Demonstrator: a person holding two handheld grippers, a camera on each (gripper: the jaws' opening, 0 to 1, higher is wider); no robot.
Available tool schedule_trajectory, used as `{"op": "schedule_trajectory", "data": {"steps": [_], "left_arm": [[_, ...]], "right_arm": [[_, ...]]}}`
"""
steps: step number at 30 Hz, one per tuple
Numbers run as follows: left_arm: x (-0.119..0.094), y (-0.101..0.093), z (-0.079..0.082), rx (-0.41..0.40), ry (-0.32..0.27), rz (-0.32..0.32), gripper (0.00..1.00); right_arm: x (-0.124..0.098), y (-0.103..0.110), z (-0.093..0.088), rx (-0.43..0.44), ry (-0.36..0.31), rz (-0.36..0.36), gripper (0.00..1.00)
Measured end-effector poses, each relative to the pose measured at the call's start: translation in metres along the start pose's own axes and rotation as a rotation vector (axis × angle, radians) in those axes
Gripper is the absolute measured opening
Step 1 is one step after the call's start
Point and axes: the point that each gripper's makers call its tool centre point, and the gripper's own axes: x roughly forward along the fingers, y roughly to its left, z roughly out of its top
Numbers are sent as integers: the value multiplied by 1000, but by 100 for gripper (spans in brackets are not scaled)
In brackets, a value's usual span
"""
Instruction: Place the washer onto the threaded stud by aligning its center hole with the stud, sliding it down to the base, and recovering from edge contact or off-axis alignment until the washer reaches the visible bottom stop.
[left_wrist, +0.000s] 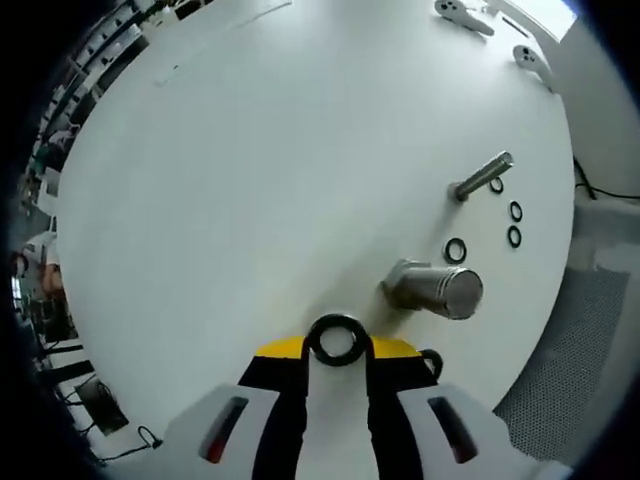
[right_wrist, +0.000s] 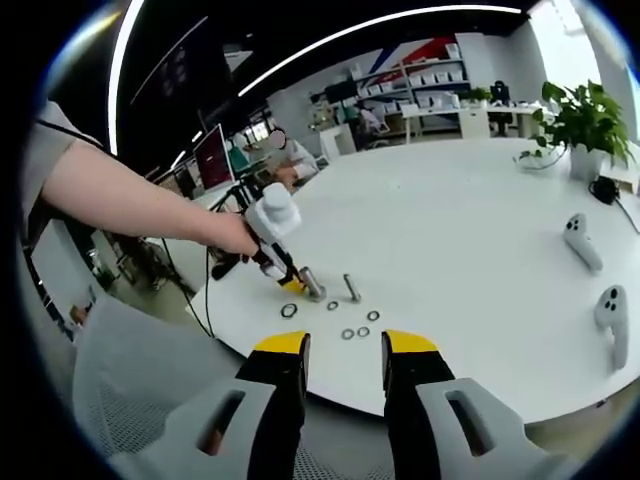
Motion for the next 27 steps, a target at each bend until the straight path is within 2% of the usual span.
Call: {"op": "schedule_trajectory", "data": {"steps": [6,17,23,27], "left_arm": [[-4,0,0,37,-14,-3,19],[-39,-10,0,126,-58,-24,19],[-64,-17,16,165,-115,-35,19],[-76,-25,28,233,-136,-47,19]], "right_arm": [[0,0,0,1,1,-2,31],[1,0,-1,-2,6,1,30],[1,0,-2,-4,10,0,30],[1,1,-2,-5,10,2,30]]}}
